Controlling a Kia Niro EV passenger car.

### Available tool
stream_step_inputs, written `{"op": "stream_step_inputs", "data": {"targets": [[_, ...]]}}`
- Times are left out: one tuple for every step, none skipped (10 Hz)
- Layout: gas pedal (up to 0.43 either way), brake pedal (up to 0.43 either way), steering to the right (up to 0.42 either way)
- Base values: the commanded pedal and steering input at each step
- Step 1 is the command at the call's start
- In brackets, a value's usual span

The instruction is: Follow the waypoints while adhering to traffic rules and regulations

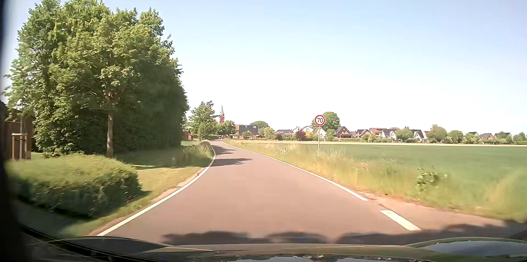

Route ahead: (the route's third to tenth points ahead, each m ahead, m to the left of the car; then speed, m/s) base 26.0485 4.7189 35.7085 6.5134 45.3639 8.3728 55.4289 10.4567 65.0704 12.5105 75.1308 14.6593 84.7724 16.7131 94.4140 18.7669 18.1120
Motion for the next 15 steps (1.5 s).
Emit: {"op": "stream_step_inputs", "data": {"targets": [[0.248, 0.0, -0.034], [0.248, 0.0, -0.035], [0.248, 0.0, -0.034], [0.26, 0.0, -0.034], [0.26, 0.0, -0.034], [0.26, 0.0, -0.034], [0.26, 0.0, -0.034], [0.268, 0.0, -0.034], [0.268, 0.0, -0.034], [0.268, 0.0, -0.034], [0.268, 0.0, -0.034], [0.268, 0.0, -0.034], [0.268, 0.0, -0.034], [0.26, 0.0, -0.033], [0.26, 0.0, -0.03]]}}
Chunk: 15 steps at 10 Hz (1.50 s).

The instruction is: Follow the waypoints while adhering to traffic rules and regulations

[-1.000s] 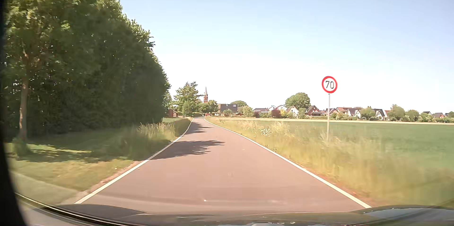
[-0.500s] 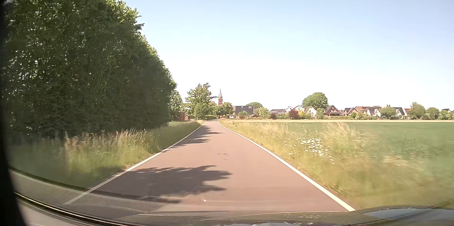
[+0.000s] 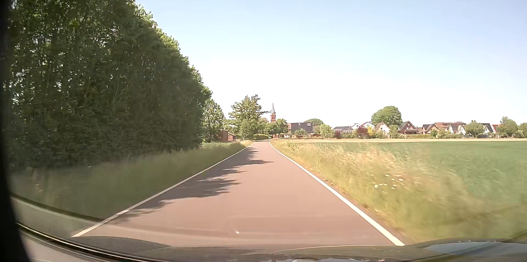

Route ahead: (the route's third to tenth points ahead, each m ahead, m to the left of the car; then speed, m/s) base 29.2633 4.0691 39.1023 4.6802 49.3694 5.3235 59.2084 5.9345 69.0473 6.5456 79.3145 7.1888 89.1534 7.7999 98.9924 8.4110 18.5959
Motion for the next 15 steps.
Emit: {"op": "stream_step_inputs", "data": {"targets": [[0.26, 0.0, -0.027], [0.26, 0.0, -0.022], [0.26, 0.0, -0.018], [0.26, 0.0, -0.014], [0.26, 0.0, -0.011], [0.26, 0.0, -0.011], [0.26, 0.0, -0.011], [0.248, 0.0, -0.01], [0.248, 0.0, -0.01], [0.248, 0.0, -0.008], [0.248, 0.0, -0.006], [0.248, 0.0, -0.006], [0.248, 0.0, -0.006], [0.248, 0.0, -0.006], [0.248, 0.0, -0.006]]}}
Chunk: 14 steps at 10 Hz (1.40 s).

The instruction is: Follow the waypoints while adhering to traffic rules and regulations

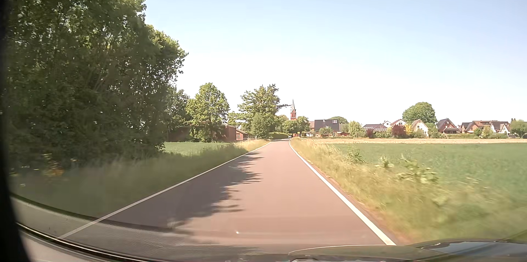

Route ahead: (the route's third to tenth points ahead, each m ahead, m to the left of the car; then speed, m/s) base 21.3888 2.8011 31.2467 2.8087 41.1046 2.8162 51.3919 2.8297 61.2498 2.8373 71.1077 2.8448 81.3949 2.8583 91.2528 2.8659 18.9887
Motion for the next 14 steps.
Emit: {"op": "stream_step_inputs", "data": {"targets": [[0.248, 0.0, -0.006], [0.209, 0.0, -0.005], [0.209, 0.0, -0.002], [0.209, 0.0, -0.001], [0.209, 0.0, -0.001], [0.209, 0.0, 0.0], [0.197, 0.0, 0.0], [0.189, 0.0, 0.0], [0.169, 0.0, 0.0], [0.157, 0.0, 0.0], [0.138, 0.0, 0.001], [0.067, 0.0, 0.001], [0.047, 0.0, 0.001], [0.047, 0.0, 0.001]]}}
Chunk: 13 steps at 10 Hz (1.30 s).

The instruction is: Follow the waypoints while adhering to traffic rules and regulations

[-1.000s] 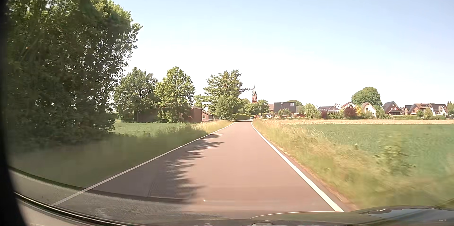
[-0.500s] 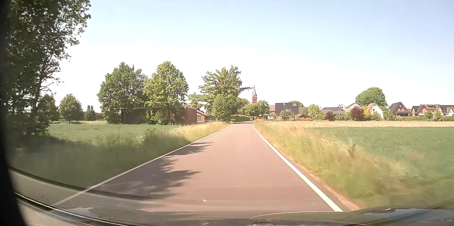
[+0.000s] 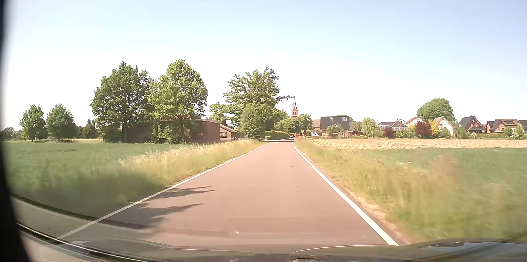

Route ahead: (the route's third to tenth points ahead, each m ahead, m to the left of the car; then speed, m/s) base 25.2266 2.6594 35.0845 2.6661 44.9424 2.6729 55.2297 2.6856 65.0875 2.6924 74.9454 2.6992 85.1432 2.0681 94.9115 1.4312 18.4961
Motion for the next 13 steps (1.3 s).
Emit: {"op": "stream_step_inputs", "data": {"targets": [[0.039, 0.0, 0.001], [0.039, 0.0, 0.001], [0.039, 0.0, 0.001], [0.039, 0.0, 0.001], [0.039, 0.0, 0.001], [0.039, 0.0, 0.0], [0.039, 0.0, 0.0], [0.039, 0.0, 0.0], [0.039, 0.0, 0.0], [0.039, 0.0, 0.001], [0.039, 0.0, 0.0], [0.039, 0.0, 0.0], [0.039, 0.0, 0.0]]}}
